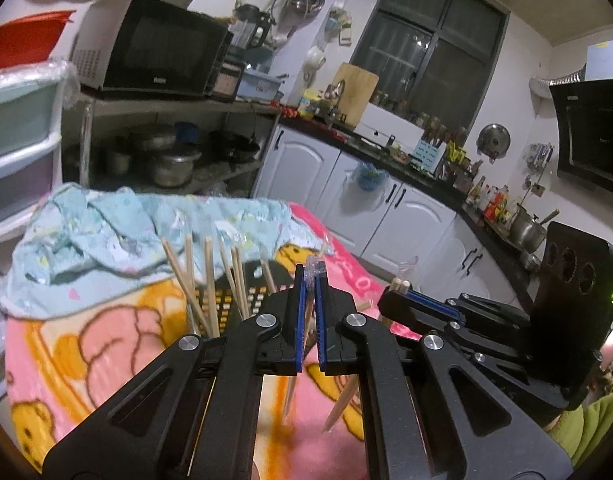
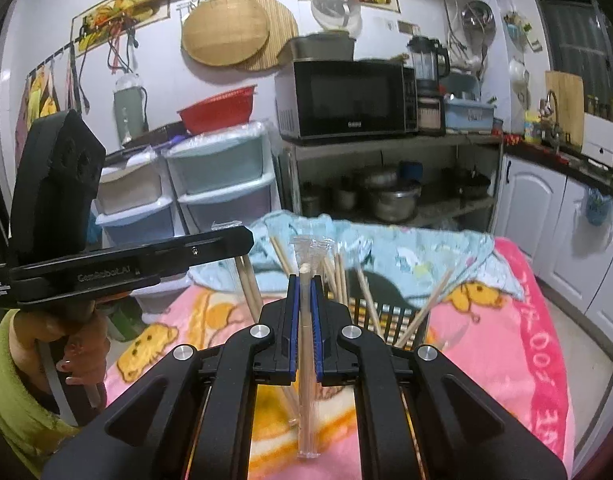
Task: Organize utensils
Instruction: 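Lift both held chopsticks upright and carry them above the green caddy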
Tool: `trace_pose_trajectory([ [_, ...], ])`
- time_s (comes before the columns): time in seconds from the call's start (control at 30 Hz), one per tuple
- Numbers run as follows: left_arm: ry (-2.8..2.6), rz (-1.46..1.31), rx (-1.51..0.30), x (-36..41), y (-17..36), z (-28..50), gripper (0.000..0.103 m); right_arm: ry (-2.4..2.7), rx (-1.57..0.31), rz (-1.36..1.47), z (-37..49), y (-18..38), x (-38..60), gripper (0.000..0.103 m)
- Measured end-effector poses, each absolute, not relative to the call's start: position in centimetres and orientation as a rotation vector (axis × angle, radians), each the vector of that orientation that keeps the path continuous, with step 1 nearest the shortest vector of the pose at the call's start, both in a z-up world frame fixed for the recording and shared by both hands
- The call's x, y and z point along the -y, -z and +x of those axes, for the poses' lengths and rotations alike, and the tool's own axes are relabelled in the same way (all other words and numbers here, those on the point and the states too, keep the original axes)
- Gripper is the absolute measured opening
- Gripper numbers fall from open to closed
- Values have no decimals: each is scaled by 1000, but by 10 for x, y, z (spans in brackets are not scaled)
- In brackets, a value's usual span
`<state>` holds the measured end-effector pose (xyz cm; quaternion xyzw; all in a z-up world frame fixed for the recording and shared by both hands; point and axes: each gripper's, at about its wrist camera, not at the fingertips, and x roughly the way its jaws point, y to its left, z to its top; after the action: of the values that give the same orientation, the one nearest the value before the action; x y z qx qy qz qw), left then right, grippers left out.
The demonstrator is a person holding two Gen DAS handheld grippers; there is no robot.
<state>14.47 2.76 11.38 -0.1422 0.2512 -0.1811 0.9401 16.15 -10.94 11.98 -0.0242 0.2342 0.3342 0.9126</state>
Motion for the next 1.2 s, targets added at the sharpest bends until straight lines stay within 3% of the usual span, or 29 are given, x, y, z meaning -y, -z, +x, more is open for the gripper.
trace_pose_trajectory([
  [0.73,291,-256,-321,-55,-190,155,2,-634,-229,-17,178,-189,122,6],
  [1.2,240,-286,-329,-64,-181,177,2,-584,-166,7,195,-193,132,6],
])
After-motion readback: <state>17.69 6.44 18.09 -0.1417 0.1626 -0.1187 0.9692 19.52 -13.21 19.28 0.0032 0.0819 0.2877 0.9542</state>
